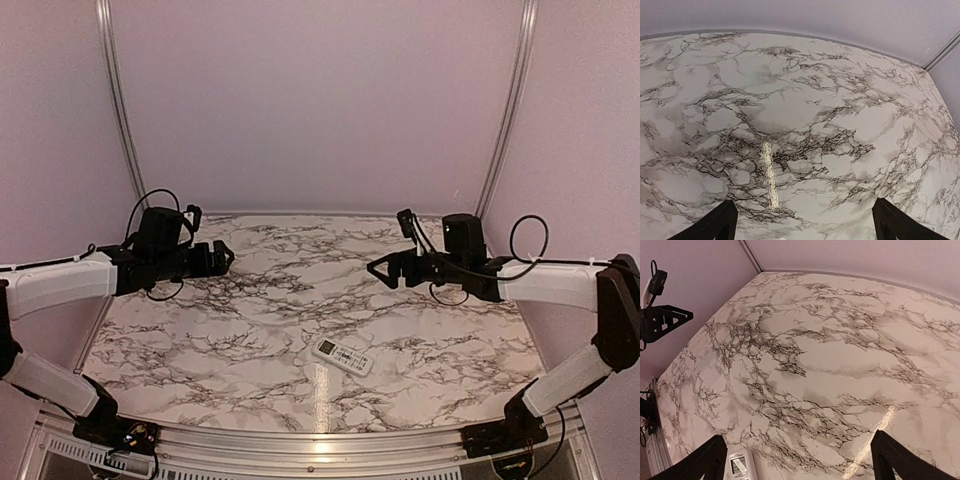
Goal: Load the batteries into the remote control
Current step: Reset both arms
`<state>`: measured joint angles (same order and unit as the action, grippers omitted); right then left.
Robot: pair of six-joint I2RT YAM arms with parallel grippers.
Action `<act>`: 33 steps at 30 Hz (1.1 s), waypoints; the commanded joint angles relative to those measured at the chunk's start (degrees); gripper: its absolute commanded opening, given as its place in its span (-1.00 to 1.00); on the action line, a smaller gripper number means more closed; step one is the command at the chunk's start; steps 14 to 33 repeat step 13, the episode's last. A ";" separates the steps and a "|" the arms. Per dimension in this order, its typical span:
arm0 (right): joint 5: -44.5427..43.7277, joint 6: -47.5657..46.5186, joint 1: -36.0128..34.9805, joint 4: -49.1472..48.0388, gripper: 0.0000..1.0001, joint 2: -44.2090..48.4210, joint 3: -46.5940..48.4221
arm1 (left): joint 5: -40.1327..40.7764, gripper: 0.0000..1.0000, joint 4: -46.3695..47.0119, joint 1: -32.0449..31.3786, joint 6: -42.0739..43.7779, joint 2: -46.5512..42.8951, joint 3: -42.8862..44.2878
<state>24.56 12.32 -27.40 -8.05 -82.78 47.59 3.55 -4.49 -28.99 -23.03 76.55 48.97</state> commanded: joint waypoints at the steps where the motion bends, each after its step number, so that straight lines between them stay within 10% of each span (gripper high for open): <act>1: 0.17 2.87 2.06 -11.13 0.97 3.11 -8.26 | -1.64 0.98 5.28 0.07 -4.16 1.34 -5.56; 33: 0.63 4.43 2.22 -16.39 0.97 3.69 -14.68 | -2.25 0.98 7.66 0.08 -3.02 3.46 -6.97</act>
